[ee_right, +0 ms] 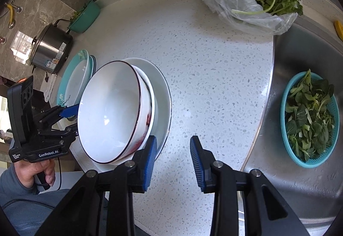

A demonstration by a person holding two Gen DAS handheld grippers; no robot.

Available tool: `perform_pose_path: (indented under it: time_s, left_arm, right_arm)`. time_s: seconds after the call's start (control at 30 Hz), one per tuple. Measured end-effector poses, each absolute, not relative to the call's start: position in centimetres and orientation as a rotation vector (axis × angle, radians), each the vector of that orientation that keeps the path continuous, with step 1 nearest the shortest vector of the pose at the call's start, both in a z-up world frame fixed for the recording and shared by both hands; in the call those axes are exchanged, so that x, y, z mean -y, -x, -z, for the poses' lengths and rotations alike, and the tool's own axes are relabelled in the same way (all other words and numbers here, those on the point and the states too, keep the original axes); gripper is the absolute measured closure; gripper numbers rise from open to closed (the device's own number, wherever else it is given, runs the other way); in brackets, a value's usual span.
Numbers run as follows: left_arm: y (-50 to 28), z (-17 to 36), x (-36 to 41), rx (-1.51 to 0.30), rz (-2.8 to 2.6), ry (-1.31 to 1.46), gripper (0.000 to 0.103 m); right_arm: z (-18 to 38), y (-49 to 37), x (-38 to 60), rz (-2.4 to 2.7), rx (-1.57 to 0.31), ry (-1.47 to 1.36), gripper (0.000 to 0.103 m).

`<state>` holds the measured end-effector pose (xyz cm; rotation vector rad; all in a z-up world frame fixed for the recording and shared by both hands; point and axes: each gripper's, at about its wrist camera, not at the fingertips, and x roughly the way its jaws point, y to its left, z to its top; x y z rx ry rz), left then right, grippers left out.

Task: Organize plates and bowls
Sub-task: 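Move both grippers to the nested bowl stack and close on its rim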

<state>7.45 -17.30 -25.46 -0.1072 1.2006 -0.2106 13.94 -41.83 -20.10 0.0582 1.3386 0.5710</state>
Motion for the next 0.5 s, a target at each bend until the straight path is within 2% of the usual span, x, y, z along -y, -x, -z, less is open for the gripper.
perform_pose_path:
  time_s: [0.5]
  left_arm:
    - [-8.9, 27.2, 18.5, -1.246, 0.194, 0.079, 0.038]
  right_arm:
    - [21.4, -14.2, 40.9, -0.624, -1.291, -0.018, 0.067]
